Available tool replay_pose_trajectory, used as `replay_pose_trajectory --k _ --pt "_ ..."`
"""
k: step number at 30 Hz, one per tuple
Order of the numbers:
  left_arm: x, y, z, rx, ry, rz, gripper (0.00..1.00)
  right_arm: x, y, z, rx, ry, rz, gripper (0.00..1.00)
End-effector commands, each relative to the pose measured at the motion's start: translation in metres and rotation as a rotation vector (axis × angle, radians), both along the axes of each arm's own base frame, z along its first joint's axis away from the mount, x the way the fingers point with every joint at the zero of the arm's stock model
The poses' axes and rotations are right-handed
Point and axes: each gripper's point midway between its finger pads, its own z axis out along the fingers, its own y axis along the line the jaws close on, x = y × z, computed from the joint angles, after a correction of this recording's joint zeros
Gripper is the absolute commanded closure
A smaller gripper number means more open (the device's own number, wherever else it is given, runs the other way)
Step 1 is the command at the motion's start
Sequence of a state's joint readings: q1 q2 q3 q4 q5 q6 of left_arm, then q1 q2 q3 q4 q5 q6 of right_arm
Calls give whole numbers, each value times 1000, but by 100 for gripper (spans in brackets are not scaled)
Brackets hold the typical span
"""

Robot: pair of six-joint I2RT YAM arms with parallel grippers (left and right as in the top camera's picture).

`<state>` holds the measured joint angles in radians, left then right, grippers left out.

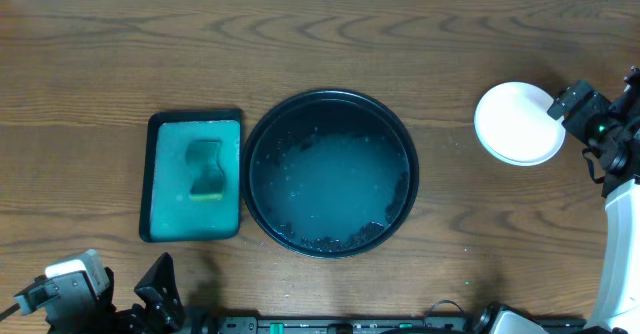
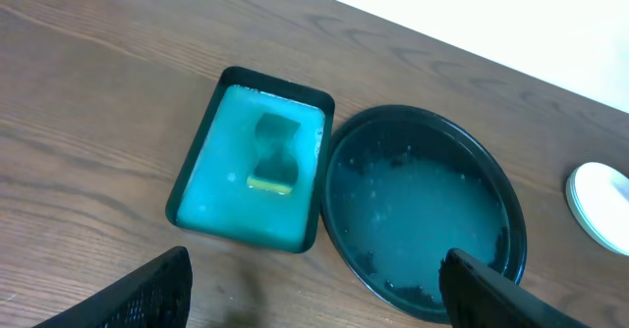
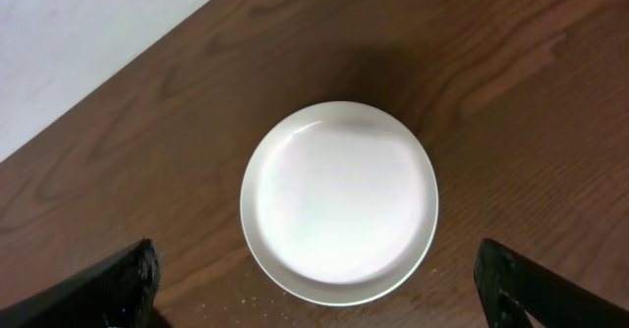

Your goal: Clean dirty plates on tray and stack at the side

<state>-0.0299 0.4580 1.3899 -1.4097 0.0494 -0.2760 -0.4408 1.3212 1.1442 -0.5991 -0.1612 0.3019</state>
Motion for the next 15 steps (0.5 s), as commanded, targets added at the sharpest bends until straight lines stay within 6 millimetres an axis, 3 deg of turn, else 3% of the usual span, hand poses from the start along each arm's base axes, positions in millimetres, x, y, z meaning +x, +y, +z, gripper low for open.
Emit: replay_pose_trajectory --k 1,15 --pt "1 1 -2 5 9 3 19 4 6 7 -17 -14 32 1" --pt "1 1 -2 5 9 3 19 3 8 4 -16 -6 37 1"
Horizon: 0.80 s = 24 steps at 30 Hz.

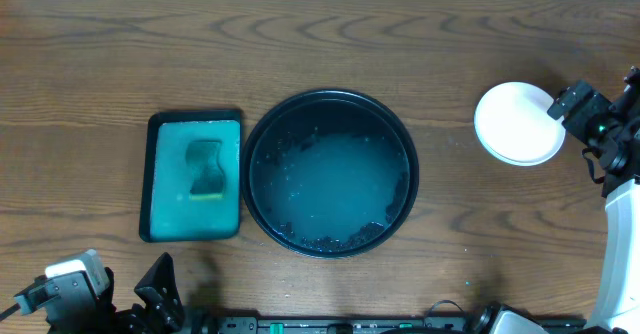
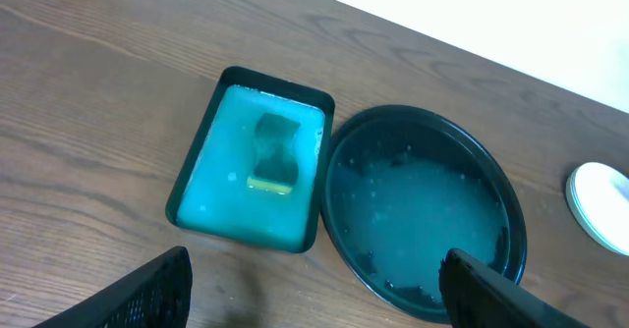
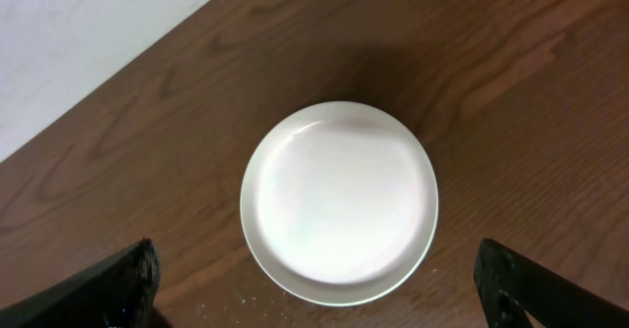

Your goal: Clean dirty plates on tray and stack at the side

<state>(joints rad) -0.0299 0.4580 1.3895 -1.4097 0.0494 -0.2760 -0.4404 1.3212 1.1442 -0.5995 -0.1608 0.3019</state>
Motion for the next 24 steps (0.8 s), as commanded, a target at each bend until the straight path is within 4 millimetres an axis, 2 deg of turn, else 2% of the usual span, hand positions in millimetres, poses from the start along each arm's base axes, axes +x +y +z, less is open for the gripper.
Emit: replay_pose_trajectory --k 1,3,6,13,18,20,24 --pt "1 1 -2 5 8 3 19 1 10 4 -15 -3 37 1" --pt "1 1 -2 5 8 3 19 -6 15 8 -13 1 43 1" --pt "1 1 -2 5 8 3 19 -19 36 23 -18 -11 83 1" --pt "1 1 -2 5 8 3 19 -46 108 79 -67 -164 269 1" --pt "1 1 -2 5 8 3 19 -81 163 126 -93 -341 440 1" --pt "1 1 -2 5 8 3 19 -96 170 141 -101 -402 465 1" --pt "1 1 -2 5 8 3 19 -125 171 165 -123 -505 467 1"
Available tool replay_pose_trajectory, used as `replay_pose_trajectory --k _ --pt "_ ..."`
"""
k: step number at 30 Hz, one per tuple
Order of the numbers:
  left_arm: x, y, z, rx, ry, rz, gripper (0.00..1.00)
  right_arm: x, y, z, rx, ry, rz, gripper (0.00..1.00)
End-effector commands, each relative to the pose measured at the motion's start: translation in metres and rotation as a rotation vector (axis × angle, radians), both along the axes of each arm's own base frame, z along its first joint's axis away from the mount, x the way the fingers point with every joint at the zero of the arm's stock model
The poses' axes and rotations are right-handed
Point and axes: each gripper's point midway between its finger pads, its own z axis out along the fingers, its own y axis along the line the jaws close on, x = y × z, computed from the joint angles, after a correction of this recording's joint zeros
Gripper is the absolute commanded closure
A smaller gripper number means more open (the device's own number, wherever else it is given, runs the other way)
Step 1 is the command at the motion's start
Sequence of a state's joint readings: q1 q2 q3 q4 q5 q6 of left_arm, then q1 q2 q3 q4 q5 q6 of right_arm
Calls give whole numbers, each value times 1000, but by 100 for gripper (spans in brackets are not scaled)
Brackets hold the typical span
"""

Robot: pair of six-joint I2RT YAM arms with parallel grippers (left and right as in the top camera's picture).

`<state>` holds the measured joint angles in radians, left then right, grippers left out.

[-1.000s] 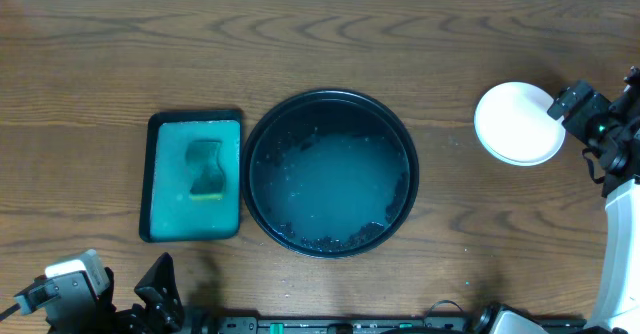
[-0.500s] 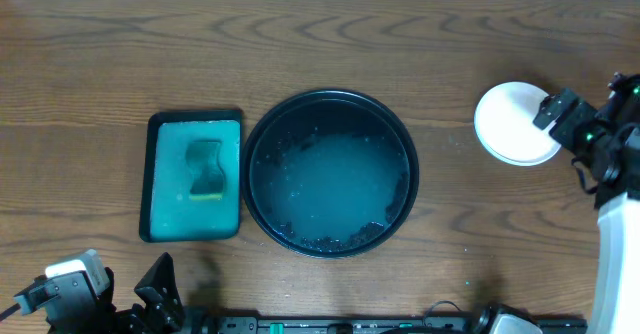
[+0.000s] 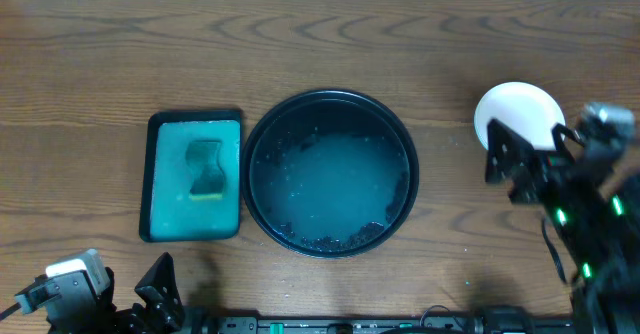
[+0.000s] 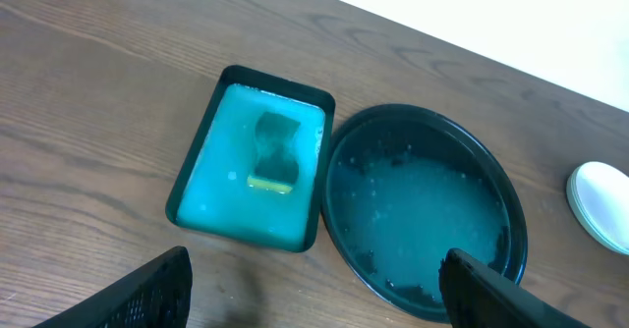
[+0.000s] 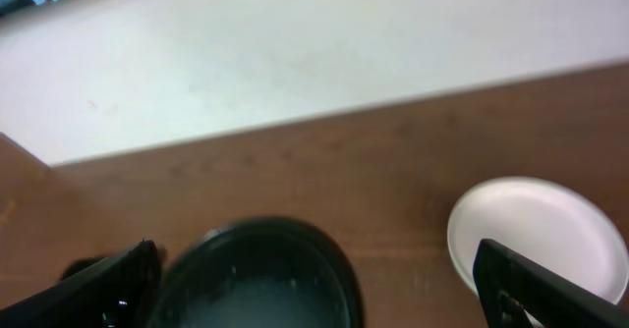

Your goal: Clean dirty plates on tray and stack at the side

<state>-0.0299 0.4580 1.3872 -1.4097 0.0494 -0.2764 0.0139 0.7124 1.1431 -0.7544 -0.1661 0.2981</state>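
A white plate (image 3: 520, 107) lies on the wood at the right side, also in the left wrist view (image 4: 601, 205) and the right wrist view (image 5: 526, 235). The round dark basin (image 3: 330, 95) holds cloudy water with dark specks, and no plate shows in it. My right gripper (image 3: 512, 164) is open and empty, just in front of the plate and overlapping its near edge; its camera (image 5: 324, 303) looks across the table at basin (image 5: 257, 226) and plate. My left gripper (image 4: 314, 303) is open and empty at the front left (image 3: 100, 304).
A rectangular black tray (image 3: 150, 174) of teal soapy water lies left of the basin, with a green sponge (image 3: 205, 169) in it, also seen in the left wrist view (image 4: 273, 151). The table's far edge meets a white surface (image 5: 295, 53).
My right arm has moved from the right edge beside the plate to in front of it, farther left. Its camera now faces the basin and plate instead of straight down on the plate.
At both earlier moments my right gripper stood open directly above the white plate, and my left gripper stood open at the front left. Now the right gripper is in front of the plate, turned toward the basin. The left arm, plate, basin and sponge are unchanged.
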Motion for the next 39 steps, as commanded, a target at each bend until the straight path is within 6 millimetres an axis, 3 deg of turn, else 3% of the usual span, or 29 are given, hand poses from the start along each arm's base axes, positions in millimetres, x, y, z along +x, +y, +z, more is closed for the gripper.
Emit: replay_pose_trajectory --k 1,6,12,16,23,30,39 --pt "1 1 -1 5 6 3 19 -25 2 19 -14 -90 12 1" --pt "1 1 -1 5 6 3 19 -54 1 19 -12 -167 12 1" --pt "1 1 -1 5 6 3 19 -65 0 -37 -12 -156 11 1" --pt "1 1 -1 5 6 3 19 -60 1 -61 -11 -227 10 1" --pt "1 1 -1 5 6 3 19 -50 4 -71 -6 -442 30 1" --pt "1 1 -1 5 6 3 19 -28 -1 -101 -22 -467 15 1" --pt "1 1 -1 5 6 3 19 -15 4 -133 -90 -540 78 1"
